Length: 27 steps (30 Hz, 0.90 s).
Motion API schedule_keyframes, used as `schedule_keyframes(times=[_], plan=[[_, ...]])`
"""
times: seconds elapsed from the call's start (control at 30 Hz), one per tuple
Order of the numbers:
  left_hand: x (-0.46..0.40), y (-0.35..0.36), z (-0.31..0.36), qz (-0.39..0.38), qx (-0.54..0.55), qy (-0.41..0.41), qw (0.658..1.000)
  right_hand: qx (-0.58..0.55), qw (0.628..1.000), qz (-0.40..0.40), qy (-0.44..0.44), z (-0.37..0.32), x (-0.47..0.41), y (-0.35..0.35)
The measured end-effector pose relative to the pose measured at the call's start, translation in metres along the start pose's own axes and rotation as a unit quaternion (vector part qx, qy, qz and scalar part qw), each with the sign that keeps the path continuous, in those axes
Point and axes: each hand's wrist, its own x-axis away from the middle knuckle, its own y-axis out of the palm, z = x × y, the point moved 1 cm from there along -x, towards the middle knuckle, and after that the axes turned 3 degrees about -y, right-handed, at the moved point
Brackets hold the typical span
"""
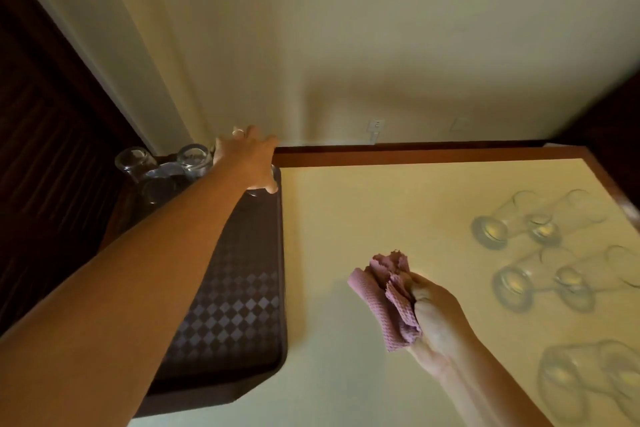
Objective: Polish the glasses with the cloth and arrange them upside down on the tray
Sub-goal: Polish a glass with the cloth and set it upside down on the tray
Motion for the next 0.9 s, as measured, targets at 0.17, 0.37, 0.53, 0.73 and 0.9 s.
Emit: schedule_keyframes(times=[0.17, 0.37, 0.53, 0.73, 0.9], plan=[[0.085, -0.009, 0.097, 0.053, 0.167, 0.091, 0.980, -0.015, 0.999, 0.022, 0.031, -0.008, 0.011, -0.049], [0.213, 0.032, 0.288, -0.086, 0.510, 0.163, 0.840, 0.000, 0.996, 0.076, 0.055, -0.005, 0.062, -0.177], [0.267, 0.062, 0.406, -0.137, 0.598, 0.132, 0.778, 0.027, 0.992, 0.109, 0.048, -0.013, 0.095, -0.282], [0.281, 0.071, 0.479, -0.064, 0.641, 0.059, 0.762, -0.109, 0.986, 0.126, 0.016, -0.038, 0.127, -0.348], [0.308, 0.051, 0.484, -0.021, 0.742, -0.040, 0.669, 0.005, 0.970, 0.078, -0.232, -0.070, 0.164, -0.330]])
